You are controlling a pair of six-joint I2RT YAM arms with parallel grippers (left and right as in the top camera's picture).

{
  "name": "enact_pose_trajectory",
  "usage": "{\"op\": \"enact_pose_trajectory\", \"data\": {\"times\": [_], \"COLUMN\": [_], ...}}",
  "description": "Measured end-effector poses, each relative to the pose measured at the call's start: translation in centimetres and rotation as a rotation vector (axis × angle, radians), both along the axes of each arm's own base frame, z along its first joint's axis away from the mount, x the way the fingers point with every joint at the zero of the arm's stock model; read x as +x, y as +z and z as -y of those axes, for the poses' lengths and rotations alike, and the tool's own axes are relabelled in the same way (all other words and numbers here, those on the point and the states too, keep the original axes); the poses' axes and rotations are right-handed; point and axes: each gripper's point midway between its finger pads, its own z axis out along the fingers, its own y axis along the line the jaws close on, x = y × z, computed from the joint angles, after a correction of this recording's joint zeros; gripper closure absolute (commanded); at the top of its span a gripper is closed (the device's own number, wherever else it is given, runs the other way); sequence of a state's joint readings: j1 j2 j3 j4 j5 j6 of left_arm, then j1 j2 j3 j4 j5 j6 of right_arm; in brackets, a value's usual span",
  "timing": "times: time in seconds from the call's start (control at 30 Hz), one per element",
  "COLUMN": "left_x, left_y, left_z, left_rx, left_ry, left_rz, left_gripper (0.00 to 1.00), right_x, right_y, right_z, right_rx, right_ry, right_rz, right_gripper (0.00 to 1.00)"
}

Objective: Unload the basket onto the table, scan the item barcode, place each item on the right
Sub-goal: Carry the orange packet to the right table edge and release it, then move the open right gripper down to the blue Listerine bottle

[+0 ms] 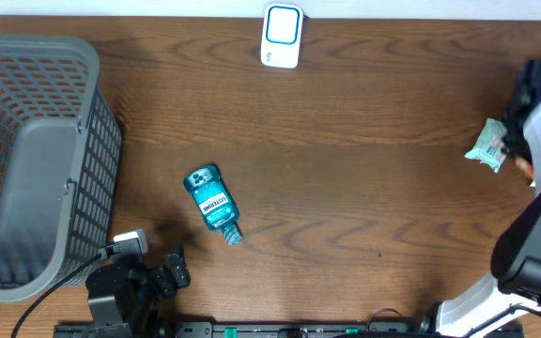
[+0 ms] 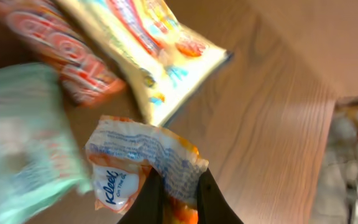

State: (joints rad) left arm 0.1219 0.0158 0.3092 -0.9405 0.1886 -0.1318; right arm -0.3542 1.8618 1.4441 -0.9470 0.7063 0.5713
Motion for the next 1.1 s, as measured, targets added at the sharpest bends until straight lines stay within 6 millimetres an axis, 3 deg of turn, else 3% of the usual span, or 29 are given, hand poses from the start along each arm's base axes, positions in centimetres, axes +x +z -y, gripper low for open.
{"op": "enact_pose_trajectory", "data": {"times": [0.07, 0.1, 0.13, 0.2, 0.3, 0.37, 0.47, 0.6, 0.67, 0.73, 0.9, 0.93, 1.1], "left_x": [0.0, 0.0, 0.0, 0.0, 0.0, 0.0, 0.0, 0.0, 0.0, 0.0, 0.0, 0.0, 0.0], "left_y": [0.0, 0.0, 0.0, 0.0, 0.0, 0.0, 0.0, 0.0, 0.0, 0.0, 0.0, 0.0, 0.0], "left_z": [0.0, 0.0, 0.0, 0.0, 0.0, 0.0, 0.0, 0.0, 0.0, 0.0, 0.0, 0.0, 0.0], "left_rx": [0.000, 0.000, 0.000, 0.000, 0.000, 0.000, 0.000, 0.000, 0.000, 0.000, 0.000, 0.000, 0.000], "left_ry": [0.000, 0.000, 0.000, 0.000, 0.000, 0.000, 0.000, 0.000, 0.000, 0.000, 0.000, 0.000, 0.000], "left_rz": [0.000, 0.000, 0.000, 0.000, 0.000, 0.000, 0.000, 0.000, 0.000, 0.000, 0.000, 0.000, 0.000], "left_gripper": [0.02, 0.02, 0.02, 0.02, 0.02, 0.02, 0.02, 0.02, 0.02, 0.02, 0.02, 0.02, 0.02], "right_x": [-1.3, -1.9, -2.2, -2.1, -0.8, 0.8, 4.9, 9.5, 10.5, 10.8, 9.3, 8.8, 5.5], "right_y": [-1.7, -2.4, -3.0, -3.2, -3.2, -2.8, -1.3, 2.5, 4.5, 5.5, 5.8, 5.6, 4.4], "right_z": [0.8, 1.0, 1.2, 1.3, 0.7, -0.3, -3.8, -12.3, -17.6, -21.6, -34.6, -37.6, -48.6], "right_rx": [0.006, 0.015, 0.028, 0.049, 0.115, 0.201, 0.411, 0.786, 0.972, 1.081, 1.277, 1.290, 1.241], "right_ry": [-0.045, -0.064, -0.077, -0.079, -0.035, 0.027, 0.156, 0.419, 0.577, 0.693, 1.060, 1.152, 1.472], "right_rz": [-0.004, -0.002, 0.001, 0.016, 0.050, 0.090, 0.236, 0.469, 0.533, 0.543, 0.452, 0.429, 0.308], "right_gripper": [0.75, 0.55, 0.50, 0.39, 0.01, 0.01, 0.01, 0.01, 0.01, 0.01, 0.01, 0.01, 0.01]}}
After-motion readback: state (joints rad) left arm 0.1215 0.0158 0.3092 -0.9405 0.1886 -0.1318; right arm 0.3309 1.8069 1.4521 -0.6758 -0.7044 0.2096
